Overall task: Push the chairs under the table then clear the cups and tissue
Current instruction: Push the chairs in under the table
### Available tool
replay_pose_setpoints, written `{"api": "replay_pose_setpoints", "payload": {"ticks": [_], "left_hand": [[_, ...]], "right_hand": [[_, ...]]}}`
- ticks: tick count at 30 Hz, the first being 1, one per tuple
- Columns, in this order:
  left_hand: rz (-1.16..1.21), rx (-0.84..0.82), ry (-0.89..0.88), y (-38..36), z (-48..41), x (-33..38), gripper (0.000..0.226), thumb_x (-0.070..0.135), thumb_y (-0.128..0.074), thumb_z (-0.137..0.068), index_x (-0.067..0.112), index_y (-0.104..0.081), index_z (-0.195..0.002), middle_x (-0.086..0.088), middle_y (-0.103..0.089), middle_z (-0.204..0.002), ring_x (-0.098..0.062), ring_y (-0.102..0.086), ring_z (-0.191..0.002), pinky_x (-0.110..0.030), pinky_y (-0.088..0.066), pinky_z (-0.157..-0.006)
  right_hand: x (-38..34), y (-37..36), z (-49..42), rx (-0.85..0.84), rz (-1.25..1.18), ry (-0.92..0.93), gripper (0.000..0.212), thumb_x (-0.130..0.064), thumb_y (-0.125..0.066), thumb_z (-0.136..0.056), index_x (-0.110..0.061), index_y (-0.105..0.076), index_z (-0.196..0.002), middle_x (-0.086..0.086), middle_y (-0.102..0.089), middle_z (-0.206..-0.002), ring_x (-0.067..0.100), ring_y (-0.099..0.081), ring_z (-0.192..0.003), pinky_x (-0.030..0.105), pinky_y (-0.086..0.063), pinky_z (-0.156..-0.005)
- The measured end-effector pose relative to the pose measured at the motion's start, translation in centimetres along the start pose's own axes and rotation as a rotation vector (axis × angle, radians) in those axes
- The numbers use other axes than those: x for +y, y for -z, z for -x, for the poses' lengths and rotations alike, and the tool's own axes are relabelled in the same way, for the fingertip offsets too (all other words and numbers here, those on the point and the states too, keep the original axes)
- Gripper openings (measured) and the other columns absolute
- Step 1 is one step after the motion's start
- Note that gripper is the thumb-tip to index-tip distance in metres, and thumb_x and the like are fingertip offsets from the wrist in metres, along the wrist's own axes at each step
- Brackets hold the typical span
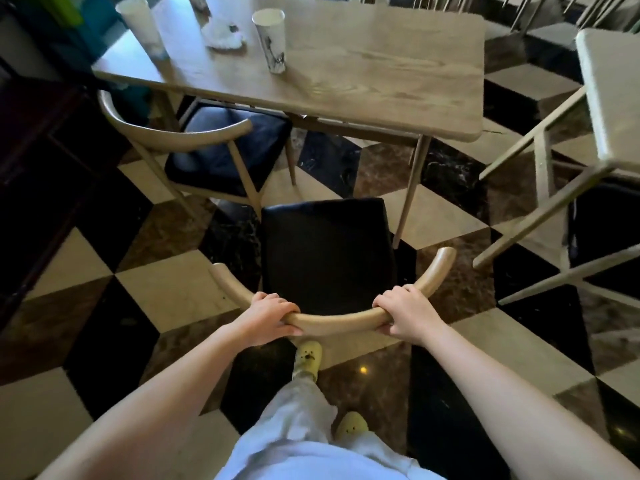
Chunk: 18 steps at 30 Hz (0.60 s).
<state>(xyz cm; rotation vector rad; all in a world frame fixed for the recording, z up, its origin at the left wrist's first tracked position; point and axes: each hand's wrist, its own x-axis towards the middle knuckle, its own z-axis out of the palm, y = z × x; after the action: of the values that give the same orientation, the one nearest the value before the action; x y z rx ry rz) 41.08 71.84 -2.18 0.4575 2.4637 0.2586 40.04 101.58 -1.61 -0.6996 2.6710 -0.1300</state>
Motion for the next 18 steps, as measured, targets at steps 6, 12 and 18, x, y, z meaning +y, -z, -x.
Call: {"api": "replay_pose_setpoints", "payload": {"ticks": [6, 12, 18], "left_hand": [[0.032, -0.021, -0.018, 2.3, -1.3, -2.2, 0.045, 0.052, -0.059, -0.085, 0.03, -0.056, -0.125, 0.01, -0.062, -0.121, -0.011, -0.046, -0.118, -0.031, -0.025, -0.103], [0.0, -0.049, -0.068, 5.1, -3.1, -4.4, 0.046, 0.053, -0.058, -0.085, 0.028, -0.058, -0.123, 0.01, -0.063, -0.118, -0.012, -0.048, -0.117, -0.029, -0.025, -0.101], [-0.052, -0.036, -0.11, 10.6, -7.7, -7.2, 0.043, 0.048, -0.059, -0.087, 0.027, -0.057, -0.125, 0.008, -0.062, -0.12, -0.011, -0.052, -0.118, -0.029, -0.027, -0.106]], "right_hand": [[-0.2, 0.1, -1.7, 0.087, -0.047, 0.003, 0.027, -0.036, -0.064, -0.081, -0.025, -0.062, -0.106, -0.007, -0.066, -0.103, 0.015, -0.058, -0.099, 0.035, -0.038, -0.103], [-0.7, 0.5, -3.8, 0.122, -0.07, -0.045, 0.029, -0.036, -0.064, -0.081, -0.024, -0.062, -0.108, -0.005, -0.067, -0.105, 0.016, -0.059, -0.101, 0.036, -0.037, -0.103], [0.1, 3.3, -8.7, 0.145, -0.082, -0.098, 0.03, -0.024, -0.063, -0.08, -0.021, -0.061, -0.11, -0.002, -0.066, -0.105, 0.02, -0.059, -0.102, 0.037, -0.039, -0.101]]}}
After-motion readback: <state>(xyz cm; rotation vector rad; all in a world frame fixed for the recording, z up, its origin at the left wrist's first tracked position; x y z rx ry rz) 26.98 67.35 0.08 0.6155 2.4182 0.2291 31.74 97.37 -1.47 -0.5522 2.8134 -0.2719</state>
